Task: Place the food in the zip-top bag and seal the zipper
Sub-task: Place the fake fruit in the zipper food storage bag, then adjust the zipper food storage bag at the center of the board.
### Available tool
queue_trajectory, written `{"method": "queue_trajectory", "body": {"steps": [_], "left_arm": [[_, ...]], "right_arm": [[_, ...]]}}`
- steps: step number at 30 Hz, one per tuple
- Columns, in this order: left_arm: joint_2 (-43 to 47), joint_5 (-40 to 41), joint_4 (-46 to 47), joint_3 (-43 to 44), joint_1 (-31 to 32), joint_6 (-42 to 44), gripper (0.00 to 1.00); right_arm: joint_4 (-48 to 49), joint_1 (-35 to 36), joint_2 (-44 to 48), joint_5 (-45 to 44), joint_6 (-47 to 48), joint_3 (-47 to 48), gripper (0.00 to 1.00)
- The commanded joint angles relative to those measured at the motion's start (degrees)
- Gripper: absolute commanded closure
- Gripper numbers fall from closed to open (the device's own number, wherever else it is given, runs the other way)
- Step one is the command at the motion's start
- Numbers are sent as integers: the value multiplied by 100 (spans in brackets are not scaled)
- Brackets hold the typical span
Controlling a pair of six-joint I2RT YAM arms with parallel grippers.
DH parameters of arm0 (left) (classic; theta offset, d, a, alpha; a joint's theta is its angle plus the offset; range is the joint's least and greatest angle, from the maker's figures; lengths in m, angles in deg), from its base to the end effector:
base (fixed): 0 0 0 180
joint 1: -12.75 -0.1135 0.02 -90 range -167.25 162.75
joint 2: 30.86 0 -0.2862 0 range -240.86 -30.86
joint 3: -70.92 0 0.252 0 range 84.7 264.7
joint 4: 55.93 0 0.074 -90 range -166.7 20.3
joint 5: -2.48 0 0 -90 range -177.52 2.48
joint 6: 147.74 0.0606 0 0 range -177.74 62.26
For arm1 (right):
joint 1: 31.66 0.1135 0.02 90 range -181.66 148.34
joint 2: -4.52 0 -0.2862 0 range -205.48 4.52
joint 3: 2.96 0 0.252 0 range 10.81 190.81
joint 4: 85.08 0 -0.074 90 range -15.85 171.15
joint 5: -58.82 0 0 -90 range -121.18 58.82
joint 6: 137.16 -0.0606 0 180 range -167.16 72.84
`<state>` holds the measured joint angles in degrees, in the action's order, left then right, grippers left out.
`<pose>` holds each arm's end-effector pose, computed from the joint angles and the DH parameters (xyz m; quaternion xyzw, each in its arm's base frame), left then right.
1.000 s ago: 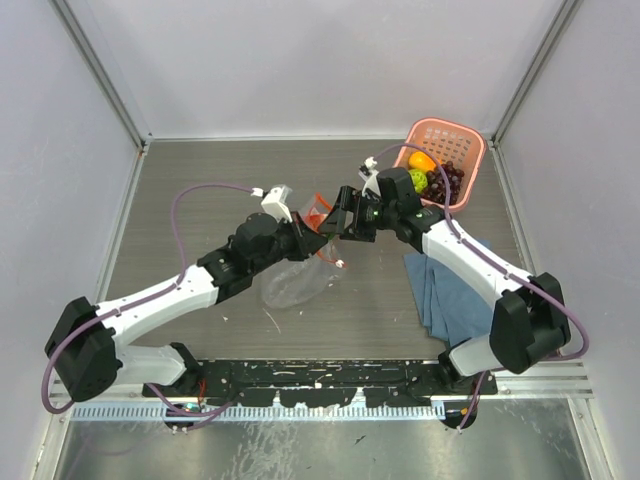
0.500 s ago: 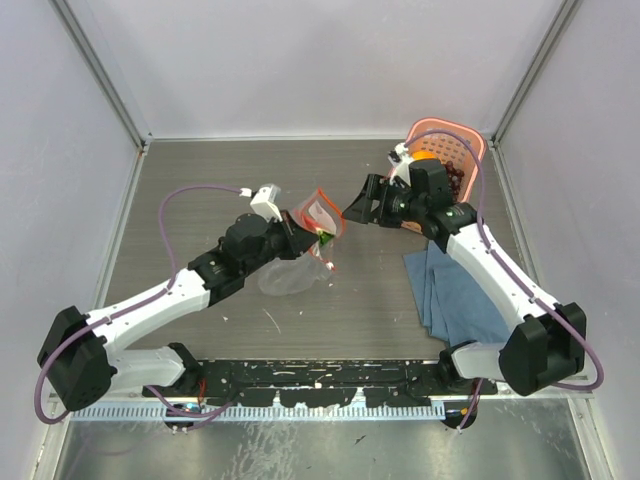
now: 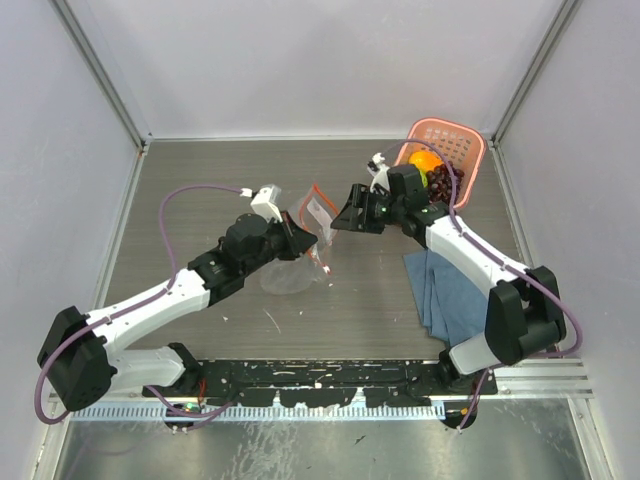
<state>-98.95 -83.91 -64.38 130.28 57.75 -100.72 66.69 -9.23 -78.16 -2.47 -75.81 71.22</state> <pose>0.2083 -0.2029 0.3011 -0.0045 0.8046 -0.3938 0.4444 0.2982 0.1546 0.2841 -0.0640 0.8707 0.3872 0.2963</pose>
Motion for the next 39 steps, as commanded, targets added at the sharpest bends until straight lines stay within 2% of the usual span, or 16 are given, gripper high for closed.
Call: {"method": "queue_trajectory", "body": {"steps": [1,4,11,15,21,25,35,39], "left_arm": [[198,-61,74,138,-26,196,100],[208,-55,-104,225,-37,325,100],[440,321,-1069,711,-89,913,100],[477,539,-2085,1330,-101,1492,100],[570,1357,-3562,2349,-104,2018,100],[481,1431,-4297,2765,-96,2096,100],[299,1612,-4824,2645,-96,1898,99],[279,1875,-4977,2663,-104,1767,88]], "right_arm": [[492,98,-236,84,55,384,39],[480,171,-393,31,81,481,46],[-44,370,-425,-373,481,1158,81],[-638,558,-363,-895,828,1719,89],[-1244,910,-154,-1752,1209,2368,93],[-1238,1217,23,-2156,1330,2508,94],[-515,1638,10,-2004,1251,2235,99],[-206,1825,-22,-2071,1238,2162,99]]}}
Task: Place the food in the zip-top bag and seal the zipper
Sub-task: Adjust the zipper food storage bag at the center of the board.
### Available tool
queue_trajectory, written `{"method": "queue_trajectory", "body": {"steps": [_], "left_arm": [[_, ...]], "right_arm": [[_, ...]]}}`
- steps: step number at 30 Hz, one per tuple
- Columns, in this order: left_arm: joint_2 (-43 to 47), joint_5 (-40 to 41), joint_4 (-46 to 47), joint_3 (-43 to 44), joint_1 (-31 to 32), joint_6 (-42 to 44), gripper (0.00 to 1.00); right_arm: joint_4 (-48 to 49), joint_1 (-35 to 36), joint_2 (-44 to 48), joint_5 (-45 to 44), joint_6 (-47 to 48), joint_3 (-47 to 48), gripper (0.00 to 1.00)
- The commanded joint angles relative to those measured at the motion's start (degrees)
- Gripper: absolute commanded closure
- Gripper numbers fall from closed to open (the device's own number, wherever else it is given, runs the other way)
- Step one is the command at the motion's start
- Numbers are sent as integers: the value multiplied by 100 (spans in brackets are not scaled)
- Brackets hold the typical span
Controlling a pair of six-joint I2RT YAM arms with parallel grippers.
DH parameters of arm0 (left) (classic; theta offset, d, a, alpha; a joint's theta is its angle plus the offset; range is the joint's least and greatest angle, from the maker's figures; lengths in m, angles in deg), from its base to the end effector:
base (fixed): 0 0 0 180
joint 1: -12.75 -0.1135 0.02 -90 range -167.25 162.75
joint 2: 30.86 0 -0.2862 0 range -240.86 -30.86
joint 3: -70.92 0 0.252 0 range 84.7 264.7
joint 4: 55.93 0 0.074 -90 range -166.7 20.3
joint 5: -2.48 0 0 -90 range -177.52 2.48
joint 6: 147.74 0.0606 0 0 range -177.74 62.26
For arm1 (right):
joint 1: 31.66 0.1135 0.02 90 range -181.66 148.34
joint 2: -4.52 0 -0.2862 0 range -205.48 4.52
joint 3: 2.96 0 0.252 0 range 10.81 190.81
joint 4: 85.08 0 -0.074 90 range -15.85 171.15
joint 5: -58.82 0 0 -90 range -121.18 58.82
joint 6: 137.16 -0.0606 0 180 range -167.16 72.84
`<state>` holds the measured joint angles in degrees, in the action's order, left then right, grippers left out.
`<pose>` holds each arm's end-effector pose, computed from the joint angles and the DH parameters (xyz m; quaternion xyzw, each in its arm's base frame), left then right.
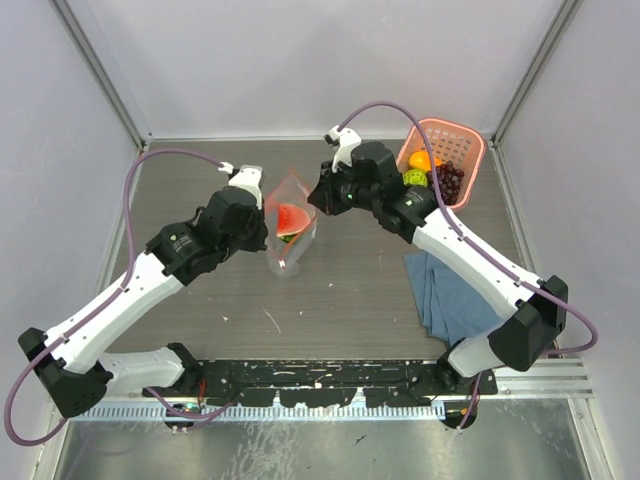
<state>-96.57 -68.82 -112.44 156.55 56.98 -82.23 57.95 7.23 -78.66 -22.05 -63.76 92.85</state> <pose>0.1889 -0.1568 0.3819 0.0792 0.8809 -0.1305 0.4480 0.2694 0.2296 0.3976 -0.2042 0.8135 0.3108 0.4472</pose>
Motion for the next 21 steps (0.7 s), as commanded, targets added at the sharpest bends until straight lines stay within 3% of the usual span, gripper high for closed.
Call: {"method": "queue_trajectory", "body": {"steps": [1,7,14,16,21], "left_arm": [[41,377,-167,39,-25,-109,85],[-97,468,-274,266,-24,-171,62],[-472,306,-413,500,-27,-377,54],[-524,260,-425,528,-22,-438,60],[-508,545,-859,841,-22,-384,95]], "right_arm": [[716,223,11,-113,26,4,99],[956,419,-73,-176,15,-44,99],[1194,478,15,-182,-53,-216,99],[1207,475,21,-193,-12,-205,99],[985,478,-23,-814,326,-196,98]]}}
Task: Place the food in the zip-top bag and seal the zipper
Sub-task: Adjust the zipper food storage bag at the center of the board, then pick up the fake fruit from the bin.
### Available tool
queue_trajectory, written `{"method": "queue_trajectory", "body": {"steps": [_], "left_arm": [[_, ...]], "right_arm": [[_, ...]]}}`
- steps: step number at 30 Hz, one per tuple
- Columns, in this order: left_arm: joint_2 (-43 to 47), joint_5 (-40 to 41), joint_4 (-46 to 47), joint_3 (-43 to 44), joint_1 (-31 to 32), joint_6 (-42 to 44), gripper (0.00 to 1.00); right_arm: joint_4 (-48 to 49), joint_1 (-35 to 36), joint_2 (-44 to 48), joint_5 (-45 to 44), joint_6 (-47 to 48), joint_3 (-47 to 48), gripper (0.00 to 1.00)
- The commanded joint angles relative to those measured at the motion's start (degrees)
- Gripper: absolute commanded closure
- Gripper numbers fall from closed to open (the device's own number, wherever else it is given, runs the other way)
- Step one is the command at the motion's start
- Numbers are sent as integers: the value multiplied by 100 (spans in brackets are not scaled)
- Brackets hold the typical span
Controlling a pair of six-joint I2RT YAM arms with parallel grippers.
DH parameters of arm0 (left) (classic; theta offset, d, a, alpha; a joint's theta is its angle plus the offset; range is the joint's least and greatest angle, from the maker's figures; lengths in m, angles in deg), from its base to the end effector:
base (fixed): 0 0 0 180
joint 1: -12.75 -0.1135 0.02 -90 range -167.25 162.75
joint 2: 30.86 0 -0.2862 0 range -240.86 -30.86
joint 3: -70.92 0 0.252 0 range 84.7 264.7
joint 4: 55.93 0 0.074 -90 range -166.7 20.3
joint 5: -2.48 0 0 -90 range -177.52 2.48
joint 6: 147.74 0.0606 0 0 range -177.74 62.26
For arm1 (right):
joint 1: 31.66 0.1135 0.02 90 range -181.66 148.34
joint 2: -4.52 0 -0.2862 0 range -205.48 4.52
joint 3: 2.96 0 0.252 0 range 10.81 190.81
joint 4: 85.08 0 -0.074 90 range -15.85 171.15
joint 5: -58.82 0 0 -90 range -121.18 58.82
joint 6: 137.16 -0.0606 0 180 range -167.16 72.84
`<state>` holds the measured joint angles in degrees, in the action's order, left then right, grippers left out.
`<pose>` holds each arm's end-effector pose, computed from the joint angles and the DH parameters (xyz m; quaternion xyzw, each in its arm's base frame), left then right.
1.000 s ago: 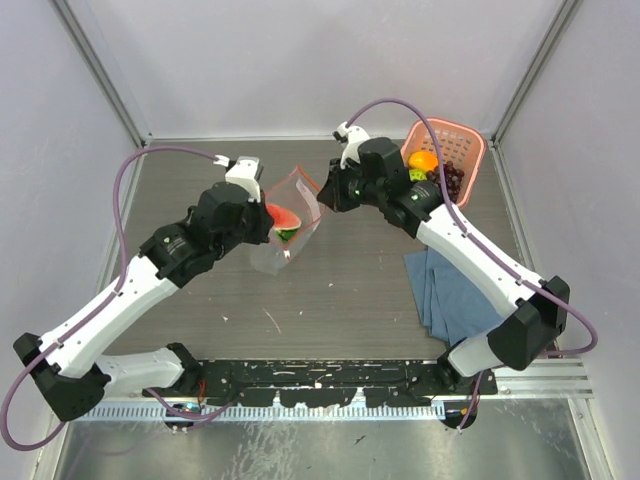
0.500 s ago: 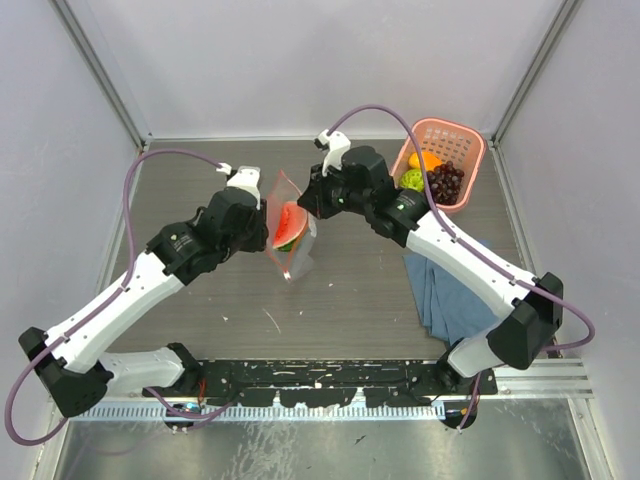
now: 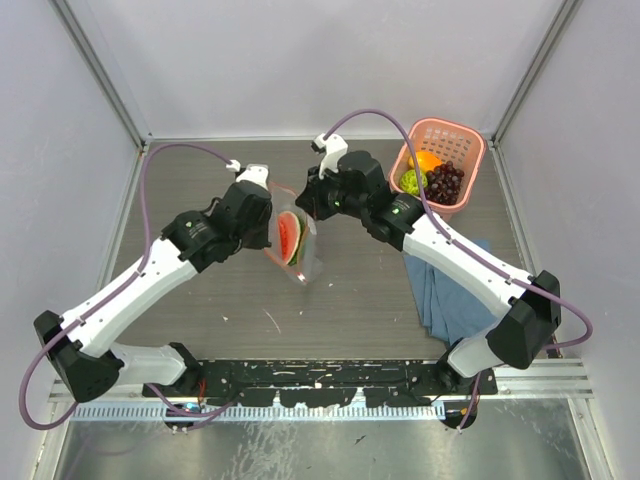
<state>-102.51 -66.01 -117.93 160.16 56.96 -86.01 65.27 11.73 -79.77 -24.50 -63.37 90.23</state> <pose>0.2042 -0.1676 0.3701 0.0540 0.9070 -0.0863 0.4087 0.2611 0.2565 0.3897 -0.2252 0.7907 0.3235 0.4684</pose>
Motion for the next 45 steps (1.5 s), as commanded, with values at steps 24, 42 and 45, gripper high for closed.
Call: {"method": "queue_trajectory", "body": {"steps": [24,42,45], "left_arm": [[-455,924,-263,1130,-79,2118,100],[395,136,567,35,-348,2124,100],[445,86,579,17,-376,2116,100]], "right_arm": [[-264,-50,-169,-1018,448,263,92],[-1366,-437,316,-694,860,869,38],[-1526,-862,392,-726,895,934,36]]}}
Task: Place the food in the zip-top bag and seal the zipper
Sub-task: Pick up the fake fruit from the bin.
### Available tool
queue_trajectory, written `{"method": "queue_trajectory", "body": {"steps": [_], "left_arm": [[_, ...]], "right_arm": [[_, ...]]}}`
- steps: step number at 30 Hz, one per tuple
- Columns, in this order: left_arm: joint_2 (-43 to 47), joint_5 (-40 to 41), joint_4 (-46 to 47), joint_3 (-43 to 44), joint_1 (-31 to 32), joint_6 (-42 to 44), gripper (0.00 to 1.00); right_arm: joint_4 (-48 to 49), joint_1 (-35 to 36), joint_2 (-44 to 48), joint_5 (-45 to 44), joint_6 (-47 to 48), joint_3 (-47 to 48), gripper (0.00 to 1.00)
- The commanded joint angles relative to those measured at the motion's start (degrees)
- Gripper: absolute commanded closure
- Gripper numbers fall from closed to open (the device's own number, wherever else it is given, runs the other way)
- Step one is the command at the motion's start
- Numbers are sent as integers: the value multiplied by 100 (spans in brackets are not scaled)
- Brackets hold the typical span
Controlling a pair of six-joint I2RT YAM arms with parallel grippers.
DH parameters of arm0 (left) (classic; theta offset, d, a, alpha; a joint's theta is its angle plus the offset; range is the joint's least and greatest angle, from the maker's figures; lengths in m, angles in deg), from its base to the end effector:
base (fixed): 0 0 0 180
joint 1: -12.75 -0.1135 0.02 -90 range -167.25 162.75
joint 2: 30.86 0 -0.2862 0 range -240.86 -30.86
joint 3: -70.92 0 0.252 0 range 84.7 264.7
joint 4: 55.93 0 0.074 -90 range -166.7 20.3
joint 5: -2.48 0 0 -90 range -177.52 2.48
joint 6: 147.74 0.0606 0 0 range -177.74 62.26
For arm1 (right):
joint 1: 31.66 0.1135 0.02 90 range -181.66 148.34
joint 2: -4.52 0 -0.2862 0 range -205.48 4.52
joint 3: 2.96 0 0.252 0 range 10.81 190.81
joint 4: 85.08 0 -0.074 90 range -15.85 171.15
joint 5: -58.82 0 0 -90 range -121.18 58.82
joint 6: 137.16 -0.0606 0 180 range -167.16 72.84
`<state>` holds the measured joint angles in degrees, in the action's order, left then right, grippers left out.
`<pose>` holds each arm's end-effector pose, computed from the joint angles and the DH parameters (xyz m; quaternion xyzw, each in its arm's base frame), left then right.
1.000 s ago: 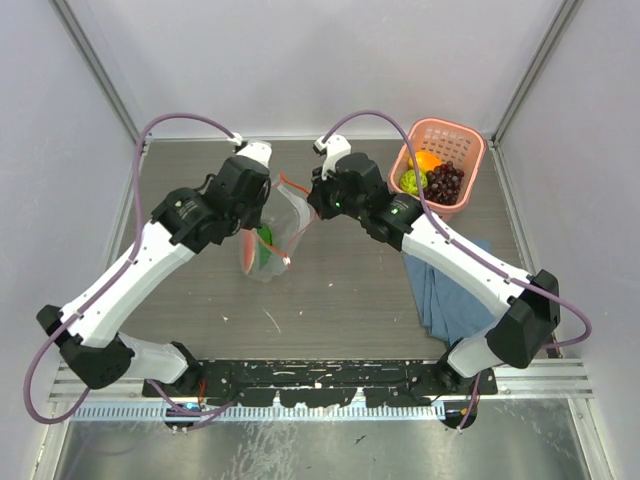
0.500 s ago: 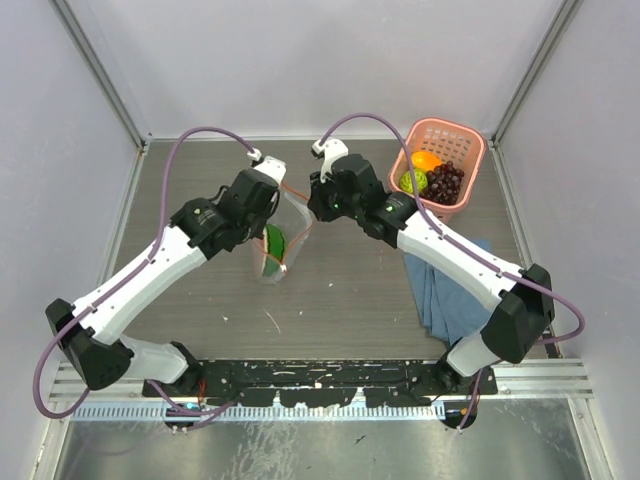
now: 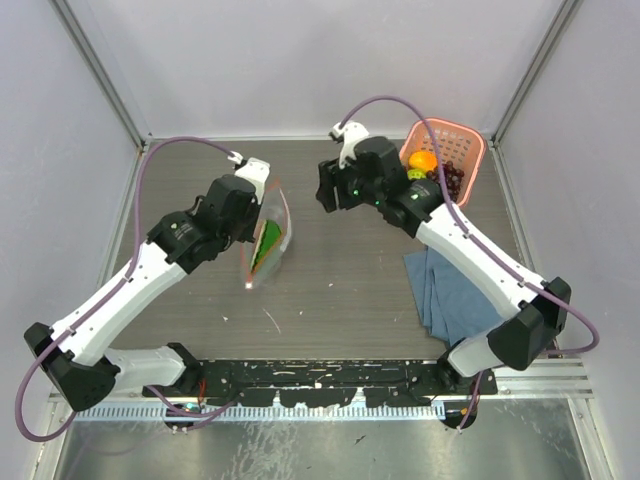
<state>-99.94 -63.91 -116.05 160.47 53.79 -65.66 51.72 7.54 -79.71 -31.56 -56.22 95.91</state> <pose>0.2072 -0.1482 0.3863 0.1691 0.8739 -0.0040 0.4557 0.2740 0.2230 0.3976 -0.2219 0.8305 0.2062 0.4674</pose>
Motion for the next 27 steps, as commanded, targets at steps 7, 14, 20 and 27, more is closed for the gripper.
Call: {"method": "queue_trajectory", "body": {"steps": [7,14,20,27], "left_arm": [[237,-228,421,-49,-116,54,100],[246,-437,425,-23,-218,40,100],[202,-378,300,92,-395,-44,100],[-111,-869,145,261,-520,-94,100]], "right_arm": [[-335,-1901,301,109,356,241,32],[-111,-2895,-72,45,499,16,27],[393,-3374,-667,35,512,-46,24],[1446,-3812,-1201,872,1571,-373,18]]}}
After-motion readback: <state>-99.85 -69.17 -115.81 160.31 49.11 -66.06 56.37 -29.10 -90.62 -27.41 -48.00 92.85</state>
